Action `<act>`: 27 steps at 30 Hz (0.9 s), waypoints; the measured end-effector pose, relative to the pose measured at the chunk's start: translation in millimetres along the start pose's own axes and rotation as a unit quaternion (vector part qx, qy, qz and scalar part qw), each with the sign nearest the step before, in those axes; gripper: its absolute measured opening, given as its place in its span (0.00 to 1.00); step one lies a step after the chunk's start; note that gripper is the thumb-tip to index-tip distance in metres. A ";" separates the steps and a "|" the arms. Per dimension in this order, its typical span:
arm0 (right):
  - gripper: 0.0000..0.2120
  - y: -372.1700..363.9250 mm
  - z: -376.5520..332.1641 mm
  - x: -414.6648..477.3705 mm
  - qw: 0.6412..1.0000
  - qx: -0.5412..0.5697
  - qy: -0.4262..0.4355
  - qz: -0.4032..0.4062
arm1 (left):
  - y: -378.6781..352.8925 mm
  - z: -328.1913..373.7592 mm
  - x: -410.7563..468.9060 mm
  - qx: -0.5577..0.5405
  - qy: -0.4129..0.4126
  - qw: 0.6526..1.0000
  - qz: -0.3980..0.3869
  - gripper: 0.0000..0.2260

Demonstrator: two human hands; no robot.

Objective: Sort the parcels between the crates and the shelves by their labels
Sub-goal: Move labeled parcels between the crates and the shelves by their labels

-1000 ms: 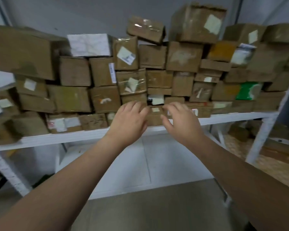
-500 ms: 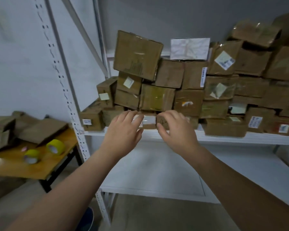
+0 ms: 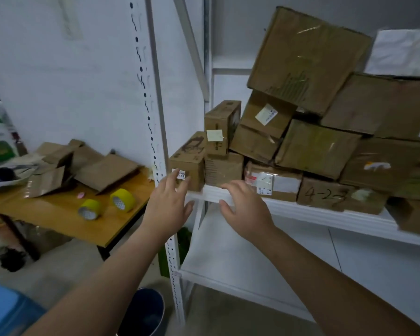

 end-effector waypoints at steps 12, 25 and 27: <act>0.30 -96.3 4.6 80.6 0.951 0.229 -0.180 0.101 | -73.1 -63.5 101.4 -0.359 0.033 0.916 -0.173 0.25; 0.38 -106.2 -40.4 63.6 0.940 0.167 -0.219 0.202 | -79.2 -101.8 67.4 -0.657 0.076 0.707 -0.253 0.12; 0.39 -102.2 -44.9 58.3 0.939 0.128 -0.242 0.209 | -89.6 -101.4 59.1 -0.646 0.097 0.685 -0.322 0.26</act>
Point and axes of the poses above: each hand's wrist, its own x-axis towards the middle knuckle, its own y-axis out of the back of the hand, z = x × y, the point moved 7 cm from there along x, towards the middle knuckle, and after that the axes turned 12 degrees about y, right-handed, at the moved point
